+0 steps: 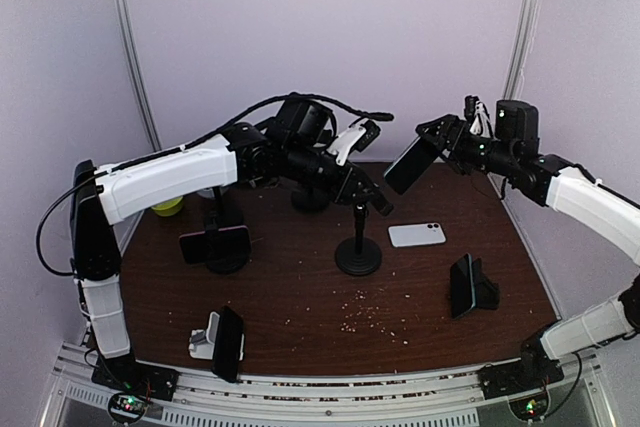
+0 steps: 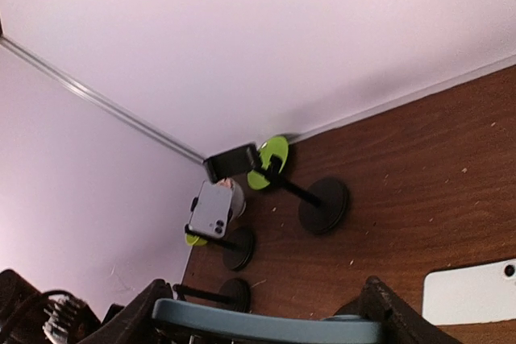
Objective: Remove the phone from the phone stand
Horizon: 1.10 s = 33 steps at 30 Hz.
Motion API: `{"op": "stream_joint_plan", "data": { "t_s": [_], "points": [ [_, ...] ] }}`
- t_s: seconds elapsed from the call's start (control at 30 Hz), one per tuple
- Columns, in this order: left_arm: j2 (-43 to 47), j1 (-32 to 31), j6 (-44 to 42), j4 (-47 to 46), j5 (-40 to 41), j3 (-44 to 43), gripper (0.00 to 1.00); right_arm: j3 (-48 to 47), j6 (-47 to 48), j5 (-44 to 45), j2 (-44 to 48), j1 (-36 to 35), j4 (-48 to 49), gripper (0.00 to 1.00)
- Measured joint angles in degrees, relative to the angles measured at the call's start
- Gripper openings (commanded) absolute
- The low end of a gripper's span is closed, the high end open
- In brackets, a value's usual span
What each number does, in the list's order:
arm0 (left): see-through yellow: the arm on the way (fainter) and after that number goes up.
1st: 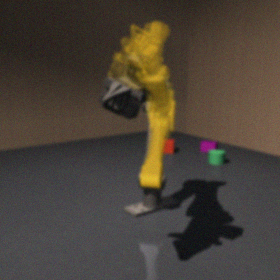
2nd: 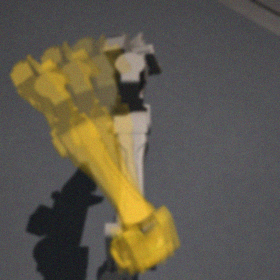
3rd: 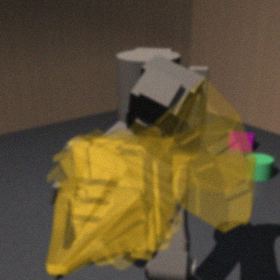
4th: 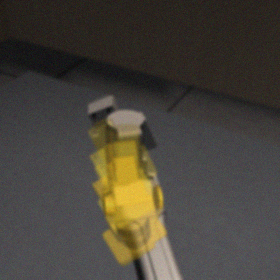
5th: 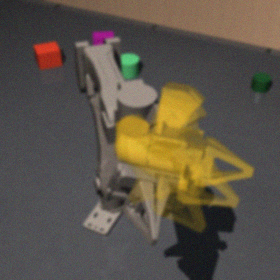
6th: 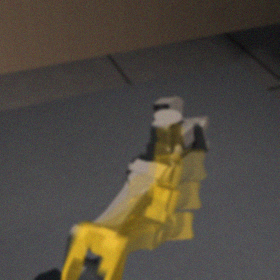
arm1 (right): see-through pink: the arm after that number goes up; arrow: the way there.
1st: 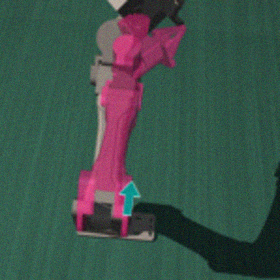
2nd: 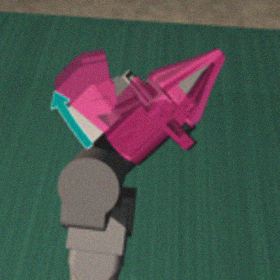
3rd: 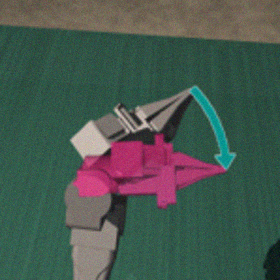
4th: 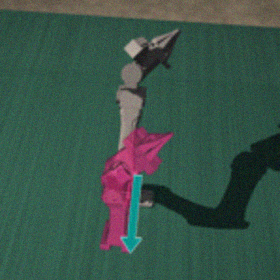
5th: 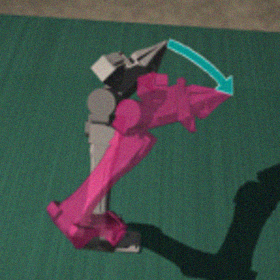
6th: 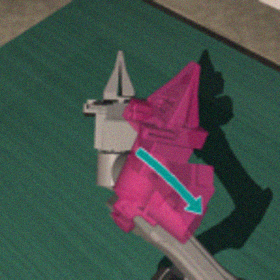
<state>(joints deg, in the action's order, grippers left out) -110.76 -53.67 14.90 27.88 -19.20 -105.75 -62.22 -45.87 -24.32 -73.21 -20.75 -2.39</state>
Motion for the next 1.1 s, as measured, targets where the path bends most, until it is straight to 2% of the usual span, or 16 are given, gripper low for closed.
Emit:
{"op": "stream_joint_plan", "data": {
  "t_s": [0.23, 0.43, 0.63, 0.83, 1.1],
  "points": [
    [2.4, -0.02, -0.22, 4.74, 0.94, 0.83, 0.0, -3.32, 1.57, 3.72, 0.17, 7.45, -6.6, 0.0],
    [2.54, 0.0, -1.09, 7.65, 1.57, -0.22, 0.0, -4.22, 4.76, 10.88, 0.13, 16.72, -21.55, 0.0],
    [2.54, 0.02, -1.95, 9.14, 2.54, -0.76, 0.0, -5.03, 5.66, 19.61, -4.15, 25.27, -31.26, 0.0],
    [2.56, 0.11, -2.82, 10.88, 3.56, -1.55, 0.0, -4.7, 5.42, 22.77, -11.28, 29.0, -34.07, 0.0],
    [2.56, 0.31, -3.74, 16.22, 6.14, -4.24, 0.0, -4.48, 5.07, 22.97, -21.11, 29.24, -32.72, 0.0]
  ]
}}
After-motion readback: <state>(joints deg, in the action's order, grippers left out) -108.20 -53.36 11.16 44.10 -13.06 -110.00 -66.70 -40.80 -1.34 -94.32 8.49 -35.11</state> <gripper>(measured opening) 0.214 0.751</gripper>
